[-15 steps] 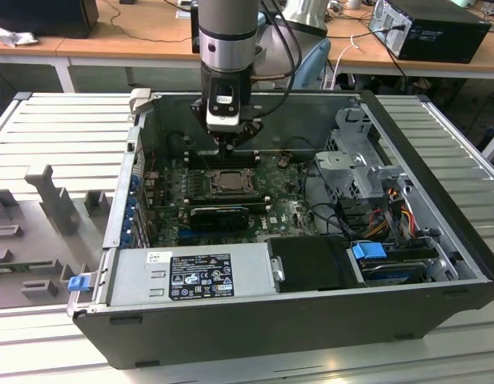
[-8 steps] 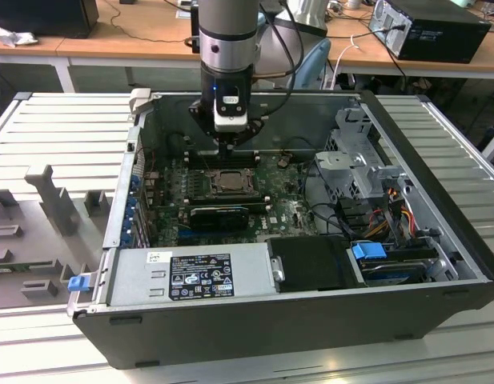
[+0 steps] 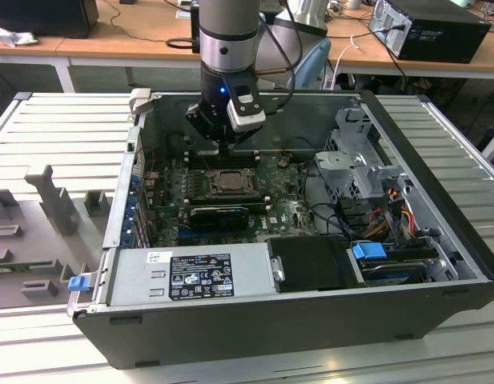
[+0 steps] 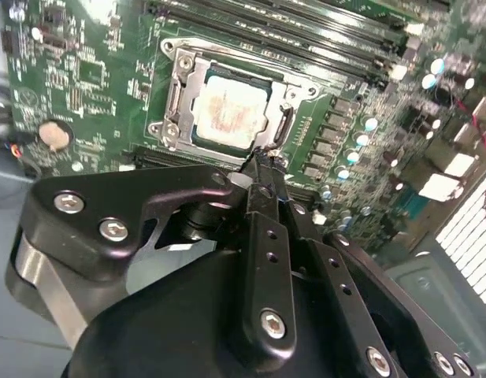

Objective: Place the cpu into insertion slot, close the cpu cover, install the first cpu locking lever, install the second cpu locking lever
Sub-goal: 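Install the first cpu locking lever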

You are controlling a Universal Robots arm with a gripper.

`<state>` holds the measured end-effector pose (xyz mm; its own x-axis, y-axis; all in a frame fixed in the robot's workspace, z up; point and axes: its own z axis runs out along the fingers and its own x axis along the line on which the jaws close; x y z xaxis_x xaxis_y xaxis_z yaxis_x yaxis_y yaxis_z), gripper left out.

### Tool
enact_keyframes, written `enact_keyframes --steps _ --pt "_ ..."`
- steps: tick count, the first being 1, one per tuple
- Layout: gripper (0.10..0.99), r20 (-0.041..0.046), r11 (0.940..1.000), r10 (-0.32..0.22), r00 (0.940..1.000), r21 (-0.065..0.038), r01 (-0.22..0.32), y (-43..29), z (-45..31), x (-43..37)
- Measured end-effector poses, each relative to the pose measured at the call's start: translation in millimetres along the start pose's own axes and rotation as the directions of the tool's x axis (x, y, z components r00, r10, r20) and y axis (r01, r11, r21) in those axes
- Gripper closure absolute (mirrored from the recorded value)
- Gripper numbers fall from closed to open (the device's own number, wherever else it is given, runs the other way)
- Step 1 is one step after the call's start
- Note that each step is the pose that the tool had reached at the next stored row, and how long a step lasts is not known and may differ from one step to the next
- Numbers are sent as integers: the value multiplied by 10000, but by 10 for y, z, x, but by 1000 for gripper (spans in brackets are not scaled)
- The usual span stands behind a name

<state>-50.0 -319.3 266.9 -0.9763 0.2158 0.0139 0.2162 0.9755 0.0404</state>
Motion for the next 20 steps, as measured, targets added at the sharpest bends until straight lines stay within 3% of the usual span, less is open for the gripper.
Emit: enact_keyframes --steps 4,10,20 --pt "980 -34 9965 -839 9965 10 840 0 0 0" --pt "980 -78 9822 -1878 9822 19 1878 0 0 0" --pt "980 -75 9807 -1952 9807 19 1953 -10 1 44"
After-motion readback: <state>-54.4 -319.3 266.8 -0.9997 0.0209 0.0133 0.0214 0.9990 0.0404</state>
